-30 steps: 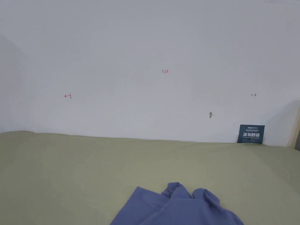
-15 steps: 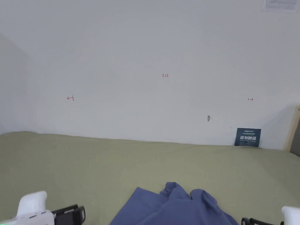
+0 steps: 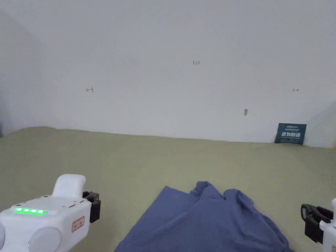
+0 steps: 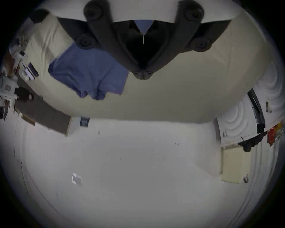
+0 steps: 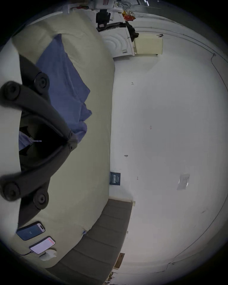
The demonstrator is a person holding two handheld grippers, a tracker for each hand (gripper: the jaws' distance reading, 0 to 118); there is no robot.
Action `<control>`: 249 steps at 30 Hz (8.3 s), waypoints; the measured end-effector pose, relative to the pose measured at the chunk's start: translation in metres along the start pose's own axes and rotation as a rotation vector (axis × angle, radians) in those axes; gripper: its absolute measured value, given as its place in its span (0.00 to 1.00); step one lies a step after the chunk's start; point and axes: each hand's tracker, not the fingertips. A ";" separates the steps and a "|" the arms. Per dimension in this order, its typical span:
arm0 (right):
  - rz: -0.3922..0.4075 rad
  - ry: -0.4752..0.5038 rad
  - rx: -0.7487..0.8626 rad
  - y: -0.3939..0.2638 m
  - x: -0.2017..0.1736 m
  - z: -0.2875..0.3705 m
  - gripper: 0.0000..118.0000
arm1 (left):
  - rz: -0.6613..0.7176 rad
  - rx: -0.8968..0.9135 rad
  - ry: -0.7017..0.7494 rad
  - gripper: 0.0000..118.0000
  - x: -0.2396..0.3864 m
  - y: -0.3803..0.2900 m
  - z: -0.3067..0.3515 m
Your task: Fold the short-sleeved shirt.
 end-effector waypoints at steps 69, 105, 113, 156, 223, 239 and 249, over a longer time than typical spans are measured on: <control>0.250 0.297 -0.596 0.080 -0.033 -0.310 0.05 | 0.197 -0.589 -0.178 0.03 -0.048 -0.071 -0.080; 0.039 -0.015 0.187 0.377 0.031 -0.210 0.04 | 0.055 0.138 0.098 0.03 -0.034 0.336 -0.075; 0.003 0.011 0.128 0.337 0.034 -0.204 0.04 | 0.052 0.126 0.106 0.03 -0.038 0.319 -0.083; -0.246 -0.004 -0.346 -0.099 0.063 0.035 0.04 | 0.101 -0.355 -0.083 0.03 -0.056 -0.107 0.001; -0.113 0.014 -0.490 -0.116 0.060 0.038 0.04 | 0.078 -0.279 -0.041 0.07 -0.047 -0.132 0.012; -0.176 -0.009 -0.546 -0.009 0.069 -0.112 0.04 | -0.004 -0.396 -0.067 0.07 -0.061 0.016 -0.108; -0.282 -0.064 -0.610 -0.035 0.064 -0.187 0.17 | 0.080 -0.487 -0.016 0.24 -0.063 0.007 -0.192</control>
